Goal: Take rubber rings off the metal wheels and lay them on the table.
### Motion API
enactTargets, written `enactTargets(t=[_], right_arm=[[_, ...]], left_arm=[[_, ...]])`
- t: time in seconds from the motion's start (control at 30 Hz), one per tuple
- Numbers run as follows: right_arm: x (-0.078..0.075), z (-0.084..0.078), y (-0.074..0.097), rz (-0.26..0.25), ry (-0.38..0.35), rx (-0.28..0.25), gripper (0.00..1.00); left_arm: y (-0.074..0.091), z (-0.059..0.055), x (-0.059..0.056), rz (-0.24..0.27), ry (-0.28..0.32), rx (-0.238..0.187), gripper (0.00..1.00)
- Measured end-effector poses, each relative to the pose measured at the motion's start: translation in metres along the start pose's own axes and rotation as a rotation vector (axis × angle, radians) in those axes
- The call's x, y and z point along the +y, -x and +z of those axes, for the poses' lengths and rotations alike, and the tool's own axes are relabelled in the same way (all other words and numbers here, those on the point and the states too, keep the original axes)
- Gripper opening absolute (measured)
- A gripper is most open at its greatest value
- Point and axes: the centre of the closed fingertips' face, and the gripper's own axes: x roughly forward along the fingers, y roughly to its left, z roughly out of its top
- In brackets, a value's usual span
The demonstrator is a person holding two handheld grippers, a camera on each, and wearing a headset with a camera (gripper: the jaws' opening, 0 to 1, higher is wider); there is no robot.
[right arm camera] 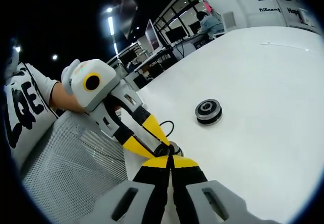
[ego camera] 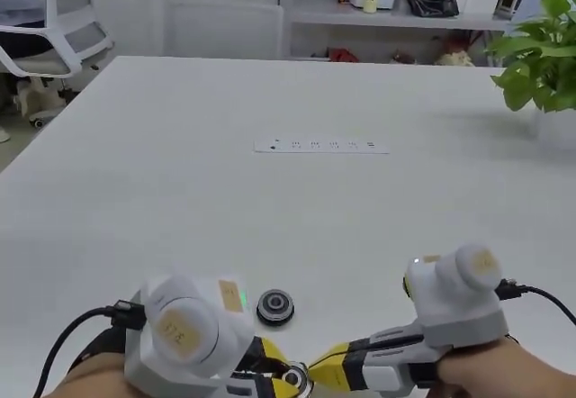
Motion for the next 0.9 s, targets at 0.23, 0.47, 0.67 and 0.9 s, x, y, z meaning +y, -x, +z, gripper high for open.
enactTargets(t=[0.23, 0.47, 0.67, 0.9], right_arm=[[0.002, 0.0, -0.002, 0.006, 0.019, 0.008, 0.0], [0.004, 0.0, -0.003, 0.015, 0.025, 0.009, 0.0], [0.008, 0.001, -0.005, 0.033, 0.033, 0.008, 0.0], [0.014, 0.003, -0.007, 0.064, 0.035, -0.005, 0.0]], left_arm=[[0.0, 0.0, 0.0, 0.001, 0.0, 0.002, 0.12], [0.0, 0.0, 0.0, -0.001, -0.002, 0.002, 0.12], [0.0, 0.0, 0.0, -0.002, -0.002, 0.002, 0.12], [0.0, 0.0, 0.0, -0.001, 0.002, 0.001, 0.12]])
